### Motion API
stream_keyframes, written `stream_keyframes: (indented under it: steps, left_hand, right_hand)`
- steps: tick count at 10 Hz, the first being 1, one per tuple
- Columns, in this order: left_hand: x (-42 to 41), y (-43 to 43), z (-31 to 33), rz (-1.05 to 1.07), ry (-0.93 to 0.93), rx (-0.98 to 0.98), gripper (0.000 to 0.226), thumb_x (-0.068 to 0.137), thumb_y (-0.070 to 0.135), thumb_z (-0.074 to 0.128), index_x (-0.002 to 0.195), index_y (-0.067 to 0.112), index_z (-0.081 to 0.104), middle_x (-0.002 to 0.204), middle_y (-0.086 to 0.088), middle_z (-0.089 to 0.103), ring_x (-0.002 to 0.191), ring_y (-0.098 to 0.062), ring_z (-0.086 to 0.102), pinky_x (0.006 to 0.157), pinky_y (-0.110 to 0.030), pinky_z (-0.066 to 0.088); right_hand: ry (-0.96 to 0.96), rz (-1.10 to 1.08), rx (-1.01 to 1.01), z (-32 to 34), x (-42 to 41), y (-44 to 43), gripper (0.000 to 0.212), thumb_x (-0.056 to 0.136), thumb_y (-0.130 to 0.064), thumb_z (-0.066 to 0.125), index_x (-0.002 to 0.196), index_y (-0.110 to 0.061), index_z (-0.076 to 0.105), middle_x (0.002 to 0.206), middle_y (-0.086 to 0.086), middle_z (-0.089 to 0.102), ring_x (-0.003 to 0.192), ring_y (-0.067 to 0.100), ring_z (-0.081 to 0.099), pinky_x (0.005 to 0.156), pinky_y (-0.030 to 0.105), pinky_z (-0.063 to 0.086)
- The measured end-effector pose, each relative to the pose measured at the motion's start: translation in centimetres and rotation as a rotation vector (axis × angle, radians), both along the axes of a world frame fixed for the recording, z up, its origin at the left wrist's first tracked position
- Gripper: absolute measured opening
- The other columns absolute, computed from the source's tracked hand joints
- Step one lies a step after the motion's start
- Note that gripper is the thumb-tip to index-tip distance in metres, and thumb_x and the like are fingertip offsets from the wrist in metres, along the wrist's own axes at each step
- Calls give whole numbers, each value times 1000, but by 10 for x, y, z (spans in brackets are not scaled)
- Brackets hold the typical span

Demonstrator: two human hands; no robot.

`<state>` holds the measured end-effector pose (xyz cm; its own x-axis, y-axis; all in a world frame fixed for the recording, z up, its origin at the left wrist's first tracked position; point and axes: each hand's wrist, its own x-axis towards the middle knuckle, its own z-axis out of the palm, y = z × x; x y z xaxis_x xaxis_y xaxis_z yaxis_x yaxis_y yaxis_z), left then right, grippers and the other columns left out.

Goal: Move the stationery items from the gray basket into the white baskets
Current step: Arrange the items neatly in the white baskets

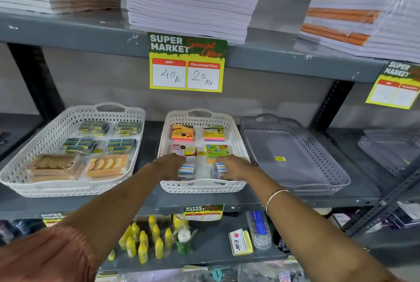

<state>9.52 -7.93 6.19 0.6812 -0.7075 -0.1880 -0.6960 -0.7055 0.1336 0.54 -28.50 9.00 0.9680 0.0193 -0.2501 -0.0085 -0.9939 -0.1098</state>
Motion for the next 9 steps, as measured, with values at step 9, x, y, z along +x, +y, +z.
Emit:
stream_keyframes:
  steps: [9]
  left_hand:
    - [99, -33, -27, 165, 217, -194, 75, 65, 25, 77, 131, 19, 43, 129, -4, 53, 111, -19, 53, 89, -27, 44]
  right_hand:
    - [61, -49, 70, -31, 98, -37, 89, 72, -23, 81, 145, -13, 31, 151, 10, 32, 136, 31, 31, 111, 40, 34]
